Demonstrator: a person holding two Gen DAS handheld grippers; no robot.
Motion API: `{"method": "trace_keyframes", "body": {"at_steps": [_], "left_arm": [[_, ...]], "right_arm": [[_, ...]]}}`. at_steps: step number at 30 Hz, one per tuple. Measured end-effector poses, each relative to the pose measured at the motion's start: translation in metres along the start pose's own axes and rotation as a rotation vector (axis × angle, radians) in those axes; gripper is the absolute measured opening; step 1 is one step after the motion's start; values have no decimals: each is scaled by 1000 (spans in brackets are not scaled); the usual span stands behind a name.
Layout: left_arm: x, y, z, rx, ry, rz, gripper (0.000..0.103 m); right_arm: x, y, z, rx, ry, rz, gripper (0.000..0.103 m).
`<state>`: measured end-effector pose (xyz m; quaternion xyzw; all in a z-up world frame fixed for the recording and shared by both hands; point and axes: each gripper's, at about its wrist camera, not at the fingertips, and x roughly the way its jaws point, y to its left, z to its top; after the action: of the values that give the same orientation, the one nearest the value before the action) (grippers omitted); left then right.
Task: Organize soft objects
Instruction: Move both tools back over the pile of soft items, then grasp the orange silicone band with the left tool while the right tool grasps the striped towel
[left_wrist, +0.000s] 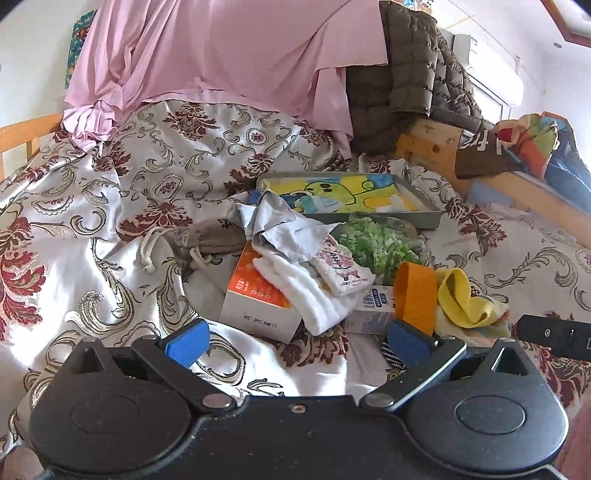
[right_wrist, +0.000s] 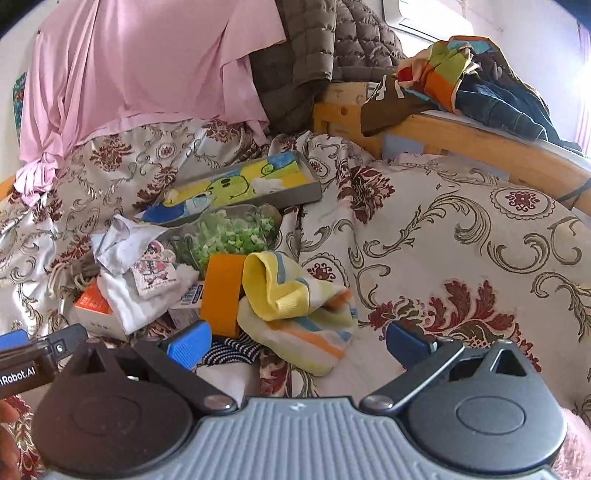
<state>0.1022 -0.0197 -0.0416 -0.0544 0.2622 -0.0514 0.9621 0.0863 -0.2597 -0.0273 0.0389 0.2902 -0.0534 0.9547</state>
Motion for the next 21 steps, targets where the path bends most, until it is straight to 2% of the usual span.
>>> {"method": "trace_keyframes", "body": {"at_steps": [8, 13, 17, 21], "left_arm": [[14, -3, -5, 7, 53, -26, 102], [24, -7, -5, -5, 85, -34, 102], [35, -13, 0, 3, 101, -51, 102], [48, -14, 6, -46, 153, -100, 102]], "right_arm": [[8, 1, 1, -5, 33, -20, 103], [8, 12, 4, -88, 23, -39, 103], [17, 15, 9, -120, 64, -25, 103], [26, 14, 14, -147, 119, 7, 103]]}}
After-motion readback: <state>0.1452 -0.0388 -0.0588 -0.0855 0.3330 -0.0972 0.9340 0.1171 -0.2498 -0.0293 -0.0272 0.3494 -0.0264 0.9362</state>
